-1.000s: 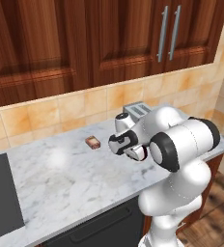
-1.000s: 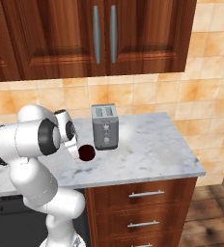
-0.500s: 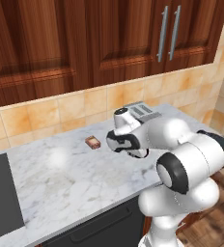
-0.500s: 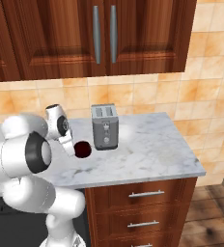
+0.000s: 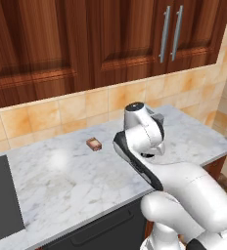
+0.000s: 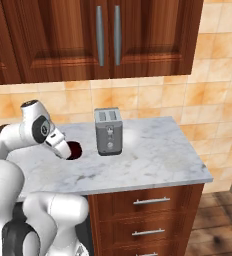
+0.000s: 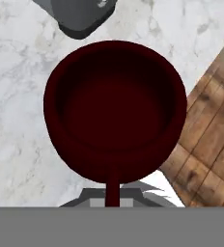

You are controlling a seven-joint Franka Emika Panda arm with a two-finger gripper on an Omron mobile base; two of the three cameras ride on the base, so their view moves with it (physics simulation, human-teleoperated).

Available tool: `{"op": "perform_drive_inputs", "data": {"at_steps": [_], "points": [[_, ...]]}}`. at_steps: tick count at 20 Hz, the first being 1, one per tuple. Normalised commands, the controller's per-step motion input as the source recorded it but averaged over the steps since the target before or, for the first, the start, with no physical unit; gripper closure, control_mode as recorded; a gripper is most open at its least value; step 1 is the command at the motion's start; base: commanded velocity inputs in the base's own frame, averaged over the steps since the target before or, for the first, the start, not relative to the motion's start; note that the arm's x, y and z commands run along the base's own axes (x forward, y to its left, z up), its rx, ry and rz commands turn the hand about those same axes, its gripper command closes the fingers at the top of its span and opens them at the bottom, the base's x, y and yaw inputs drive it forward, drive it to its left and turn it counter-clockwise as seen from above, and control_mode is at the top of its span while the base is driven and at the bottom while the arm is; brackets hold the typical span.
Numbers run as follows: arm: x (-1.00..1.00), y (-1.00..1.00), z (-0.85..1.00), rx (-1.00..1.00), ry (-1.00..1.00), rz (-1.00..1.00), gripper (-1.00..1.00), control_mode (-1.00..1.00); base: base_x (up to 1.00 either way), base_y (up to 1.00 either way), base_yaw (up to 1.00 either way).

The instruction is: Move the mug from next to the sink to the open cabinet. Then, move the bowl with the kiwi to the fridge to clear the area for faucet cleaning.

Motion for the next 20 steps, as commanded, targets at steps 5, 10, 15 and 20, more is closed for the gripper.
{"op": "perform_drive_inputs", "data": {"at_steps": [5,10,15,20], "points": [[-0.87,0.0,0.45,0.0,0.0,0.69,1.0,-1.0,0.0,0.0,0.0],[-0.54,0.0,0.39,0.01,-0.03,0.77,1.0,-1.0,0.0,0.0,0.0],[-0.58,-0.07,0.6,0.0,-0.4,0.16,1.0,-1.0,0.0,0.0,0.0],[0.0,-0.01,0.0,0.0,0.0,0.0,1.0,1.0,-0.03,0.0,0.04]]}}
